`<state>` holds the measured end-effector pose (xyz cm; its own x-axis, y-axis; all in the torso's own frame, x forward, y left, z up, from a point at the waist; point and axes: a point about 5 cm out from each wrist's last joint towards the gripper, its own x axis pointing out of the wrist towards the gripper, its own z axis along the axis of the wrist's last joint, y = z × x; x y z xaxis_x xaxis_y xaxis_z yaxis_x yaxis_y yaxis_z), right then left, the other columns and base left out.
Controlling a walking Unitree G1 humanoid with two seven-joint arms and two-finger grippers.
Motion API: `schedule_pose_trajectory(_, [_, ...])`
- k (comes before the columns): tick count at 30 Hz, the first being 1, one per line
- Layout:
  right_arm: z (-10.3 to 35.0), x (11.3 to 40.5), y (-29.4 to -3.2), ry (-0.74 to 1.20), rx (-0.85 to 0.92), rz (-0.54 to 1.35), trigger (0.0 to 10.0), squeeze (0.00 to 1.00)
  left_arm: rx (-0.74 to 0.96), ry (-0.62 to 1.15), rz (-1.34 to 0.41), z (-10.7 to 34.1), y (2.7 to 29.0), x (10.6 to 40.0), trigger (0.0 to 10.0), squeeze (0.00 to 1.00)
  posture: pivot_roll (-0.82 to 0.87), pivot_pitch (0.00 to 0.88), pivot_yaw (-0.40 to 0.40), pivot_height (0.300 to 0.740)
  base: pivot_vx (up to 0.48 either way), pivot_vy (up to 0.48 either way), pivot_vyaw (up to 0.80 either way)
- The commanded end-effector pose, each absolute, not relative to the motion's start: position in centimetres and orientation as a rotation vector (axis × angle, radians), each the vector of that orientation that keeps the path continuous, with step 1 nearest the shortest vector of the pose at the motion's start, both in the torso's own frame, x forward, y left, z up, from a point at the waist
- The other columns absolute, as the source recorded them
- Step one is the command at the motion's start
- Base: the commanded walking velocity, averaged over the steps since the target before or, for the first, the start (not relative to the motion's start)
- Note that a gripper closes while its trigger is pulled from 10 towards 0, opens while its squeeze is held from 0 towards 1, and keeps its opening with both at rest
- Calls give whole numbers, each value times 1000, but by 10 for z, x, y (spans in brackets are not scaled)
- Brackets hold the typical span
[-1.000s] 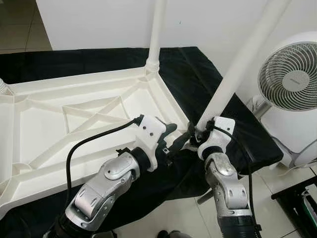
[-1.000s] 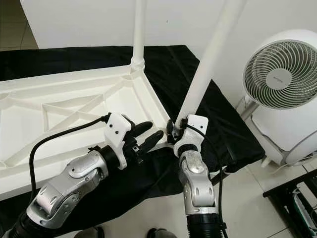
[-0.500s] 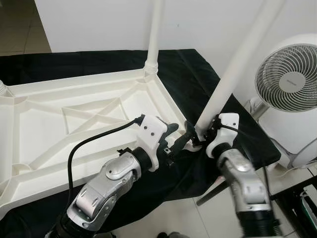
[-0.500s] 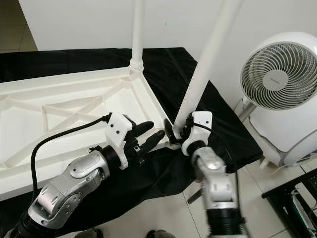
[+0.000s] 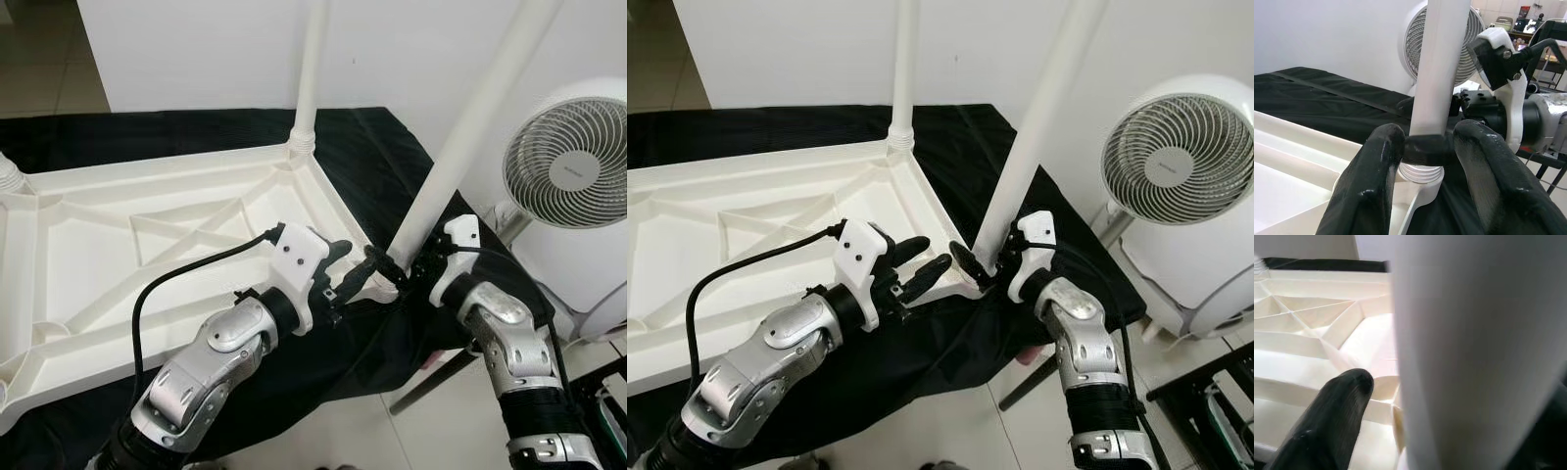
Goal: Building children table
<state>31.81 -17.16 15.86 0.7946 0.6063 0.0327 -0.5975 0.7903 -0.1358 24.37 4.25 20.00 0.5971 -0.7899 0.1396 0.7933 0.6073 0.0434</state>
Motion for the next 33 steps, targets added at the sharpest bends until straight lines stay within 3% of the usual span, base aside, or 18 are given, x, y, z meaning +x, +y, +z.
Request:
schedule_pose_trajectory(1, [153,319,-174,-55,-130,664,2235,0,-15,-141,-1027,198,40,241,10000,0,68,36,-85,740,0,0,0])
schedule_pose_trajectory(2, [150,319,-173,-46,-128,681,0,0,-14,-140,-1026,198,40,241,10000,0,68,36,-85,740,0,0,0])
schedule_pose_trajectory(10, [139,320,-174,-26,-98,718,0,0,-4,-144,-1021,200,41,241,10000,0,58,47,-85,740,0,0,0])
schedule_pose_trajectory(11, [138,320,-174,-25,-94,719,1373,0,-7,-142,-1020,200,41,241,10000,0,58,47,-85,740,0,0,0])
schedule_pose_trajectory(12, [138,320,-174,-25,-94,719,1373,0,-7,-142,-1020,200,41,241,10000,0,58,47,-85,740,0,0,0])
schedule_pose_trajectory(13, [137,320,-174,-22,-87,702,10000,0,-10,-140,-1020,199,40,241,10000,0,58,47,-85,740,0,0,0])
schedule_pose_trajectory(28, [143,310,-163,-62,-30,366,10000,0,-22,-131,-1030,198,39,239,10000,0,27,71,-83,740,0,0,0])
schedule_pose_trajectory(33, [145,303,-153,-44,33,114,10000,0,-31,-124,-1034,197,38,238,10000,0,22,77,-85,740,0,0,0])
